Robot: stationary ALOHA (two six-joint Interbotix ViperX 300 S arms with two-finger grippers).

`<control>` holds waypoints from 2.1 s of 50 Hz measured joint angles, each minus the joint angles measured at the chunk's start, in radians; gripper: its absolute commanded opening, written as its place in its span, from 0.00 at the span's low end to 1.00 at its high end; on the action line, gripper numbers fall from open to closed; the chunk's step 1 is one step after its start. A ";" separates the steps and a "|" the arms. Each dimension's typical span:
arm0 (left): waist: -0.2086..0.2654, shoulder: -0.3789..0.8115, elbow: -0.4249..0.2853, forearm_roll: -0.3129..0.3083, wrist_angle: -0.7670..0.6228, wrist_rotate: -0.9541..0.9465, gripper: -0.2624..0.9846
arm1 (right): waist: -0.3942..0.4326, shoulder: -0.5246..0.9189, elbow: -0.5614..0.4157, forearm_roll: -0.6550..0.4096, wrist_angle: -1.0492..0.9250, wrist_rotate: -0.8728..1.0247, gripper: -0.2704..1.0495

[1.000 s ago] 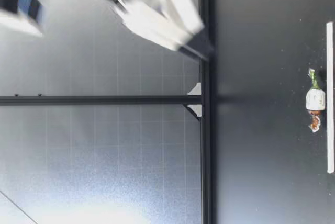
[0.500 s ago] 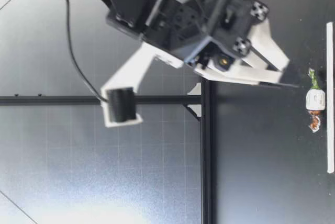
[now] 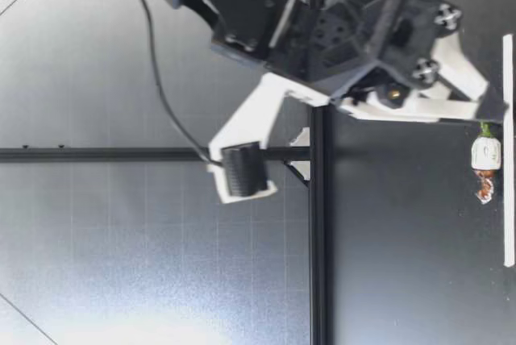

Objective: Pick up the candy and unwrap it.

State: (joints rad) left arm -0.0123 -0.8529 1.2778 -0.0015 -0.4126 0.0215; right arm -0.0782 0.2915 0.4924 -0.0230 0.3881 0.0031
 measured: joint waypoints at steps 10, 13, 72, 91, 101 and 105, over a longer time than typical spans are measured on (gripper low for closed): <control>0.000 0.000 0.000 -0.002 0.000 0.000 0.13 | 0.000 0.005 -0.009 0.002 0.021 0.005 0.29; 0.000 0.000 0.000 -0.002 0.000 0.000 0.13 | 0.002 0.005 -0.012 0.002 0.038 0.005 0.19; 0.021 0.491 -0.140 -0.005 -0.276 0.213 0.62 | 0.052 -0.414 0.021 0.075 0.040 -0.081 0.04; 0.021 0.581 -0.216 -0.003 -0.302 0.287 0.61 | 0.066 -0.433 0.021 0.126 -0.021 -0.083 0.04; 0.021 0.614 -0.242 0.002 -0.304 0.287 0.61 | 0.067 -0.433 0.021 0.126 -0.031 -0.083 0.04; 0.021 0.629 -0.252 0.002 -0.304 0.287 0.61 | 0.067 -0.433 0.021 0.126 -0.034 -0.084 0.04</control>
State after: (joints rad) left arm 0.0092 -0.2240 1.0262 0.0000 -0.7164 0.3083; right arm -0.0107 -0.1411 0.5139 0.1028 0.3543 -0.0813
